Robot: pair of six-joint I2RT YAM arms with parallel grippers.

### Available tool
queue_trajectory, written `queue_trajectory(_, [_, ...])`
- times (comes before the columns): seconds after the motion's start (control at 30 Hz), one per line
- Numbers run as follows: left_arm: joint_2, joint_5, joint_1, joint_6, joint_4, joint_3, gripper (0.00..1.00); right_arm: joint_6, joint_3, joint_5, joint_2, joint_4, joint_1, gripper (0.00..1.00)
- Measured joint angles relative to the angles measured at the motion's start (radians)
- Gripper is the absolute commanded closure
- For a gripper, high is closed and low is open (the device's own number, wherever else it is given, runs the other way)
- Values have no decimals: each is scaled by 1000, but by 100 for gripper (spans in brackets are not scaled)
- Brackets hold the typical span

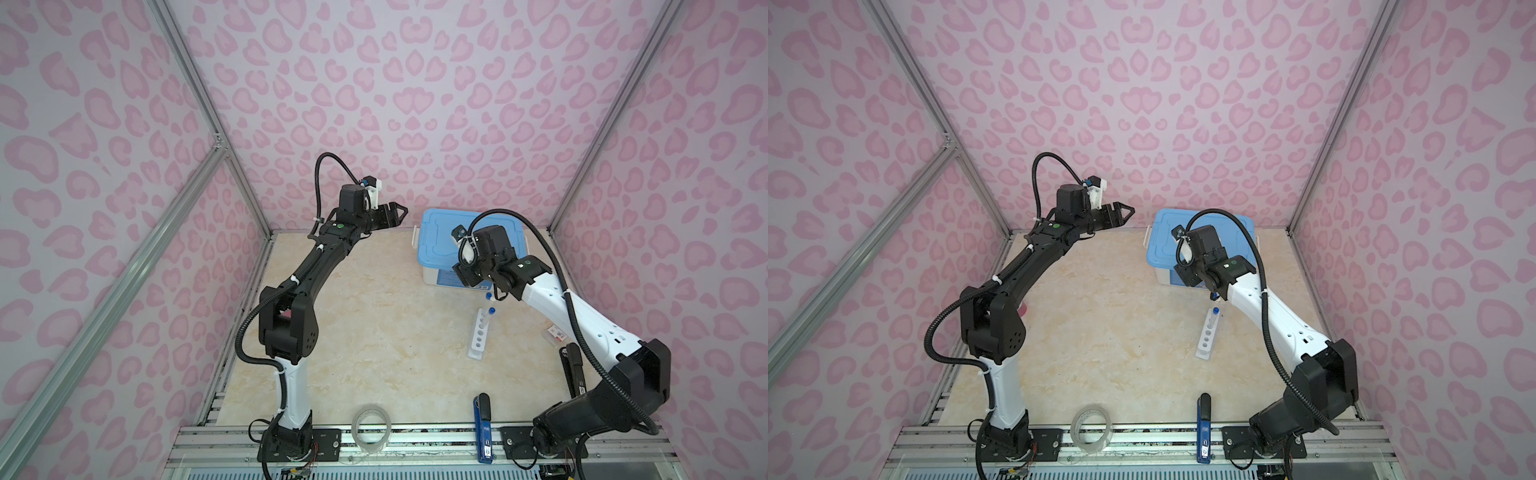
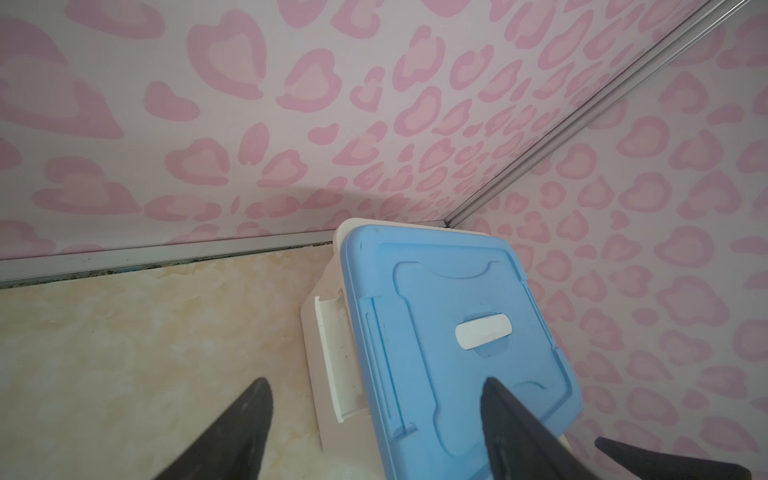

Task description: Organize the chemistry lab equipment

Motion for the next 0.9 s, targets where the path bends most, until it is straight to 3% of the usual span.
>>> queue_trajectory(0.37, [-45, 9, 32, -7, 33, -66, 19, -140, -4, 143, 84, 22, 50, 25])
queue_trajectory(0.9, [-45, 27, 47, -7, 51, -90, 19, -196, 43, 247, 170, 81, 48, 27])
